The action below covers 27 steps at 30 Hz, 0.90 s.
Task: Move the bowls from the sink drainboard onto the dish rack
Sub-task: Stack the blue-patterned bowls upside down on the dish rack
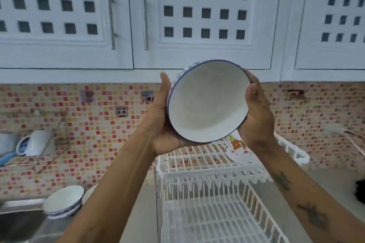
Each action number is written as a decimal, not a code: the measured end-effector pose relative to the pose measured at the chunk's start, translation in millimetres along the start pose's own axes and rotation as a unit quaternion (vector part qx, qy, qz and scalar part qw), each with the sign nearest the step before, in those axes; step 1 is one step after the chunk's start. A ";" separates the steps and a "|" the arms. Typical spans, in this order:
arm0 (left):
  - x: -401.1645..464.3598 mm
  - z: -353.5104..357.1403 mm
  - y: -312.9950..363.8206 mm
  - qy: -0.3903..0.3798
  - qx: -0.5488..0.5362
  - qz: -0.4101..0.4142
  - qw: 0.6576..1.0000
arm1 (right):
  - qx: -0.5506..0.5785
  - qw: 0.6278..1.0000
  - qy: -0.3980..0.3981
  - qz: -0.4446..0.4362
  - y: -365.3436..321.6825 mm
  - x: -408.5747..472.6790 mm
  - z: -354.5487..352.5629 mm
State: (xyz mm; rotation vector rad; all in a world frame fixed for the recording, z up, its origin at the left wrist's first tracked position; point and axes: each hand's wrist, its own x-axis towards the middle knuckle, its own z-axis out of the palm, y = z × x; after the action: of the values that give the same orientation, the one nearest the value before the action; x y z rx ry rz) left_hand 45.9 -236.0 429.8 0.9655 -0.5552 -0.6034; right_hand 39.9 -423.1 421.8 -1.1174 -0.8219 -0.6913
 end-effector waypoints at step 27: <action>87.6 -97.4 -60.9 0.288 0.692 -0.077 0.658 | -0.422 0.747 -0.388 0.338 139.4 15.9 -78.5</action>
State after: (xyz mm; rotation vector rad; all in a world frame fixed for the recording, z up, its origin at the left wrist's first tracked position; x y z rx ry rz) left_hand 159.9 -266.1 346.2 2.5733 -0.2647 0.1661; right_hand 179.6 -457.6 350.1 -2.4757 -0.6769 0.1277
